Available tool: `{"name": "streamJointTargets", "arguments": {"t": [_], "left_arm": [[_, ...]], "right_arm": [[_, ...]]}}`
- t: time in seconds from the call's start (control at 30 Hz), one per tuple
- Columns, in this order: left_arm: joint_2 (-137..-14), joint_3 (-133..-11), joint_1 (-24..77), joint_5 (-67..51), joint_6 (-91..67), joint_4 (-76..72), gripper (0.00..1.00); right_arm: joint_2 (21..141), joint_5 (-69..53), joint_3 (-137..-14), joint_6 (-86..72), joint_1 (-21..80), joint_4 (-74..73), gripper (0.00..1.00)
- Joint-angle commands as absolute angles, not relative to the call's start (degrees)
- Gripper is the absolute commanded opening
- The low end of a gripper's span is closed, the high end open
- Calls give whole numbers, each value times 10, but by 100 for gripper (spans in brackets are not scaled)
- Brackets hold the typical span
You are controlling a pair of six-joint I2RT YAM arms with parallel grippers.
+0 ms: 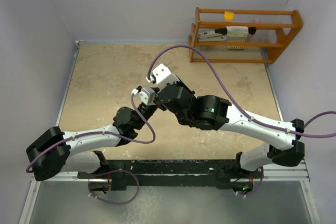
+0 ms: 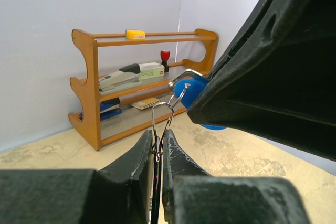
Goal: Remove the keys from the keyring
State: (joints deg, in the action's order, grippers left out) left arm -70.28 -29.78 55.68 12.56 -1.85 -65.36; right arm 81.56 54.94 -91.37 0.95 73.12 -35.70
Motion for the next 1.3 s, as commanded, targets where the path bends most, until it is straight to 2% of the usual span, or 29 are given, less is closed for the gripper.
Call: {"name": "streamJointTargets", "arguments": {"t": [0.0,0.13,0.33,0.57,0.77,1.0,1.27], "left_arm": [[-695,-314,558,101,-12,-681,9],[-695,-312,559,98,-11,-689,28],[-697,-315,558,103,-9,-694,34],[-700,-315,558,111,-9,-699,34],[-703,-323,558,107,-8,-683,19],[-703,-322,558,107,-9,-677,17],[-702,-325,559,106,-11,-669,11]], "right_arm": [[790,562,-912,0,734,-342,0],[792,561,-915,1,734,-343,0],[792,558,-916,0,734,-344,0],[793,556,-917,2,735,-345,0],[790,556,-916,3,734,-342,0],[788,556,-914,2,734,-339,0],[785,555,-910,2,734,-337,0]]}}
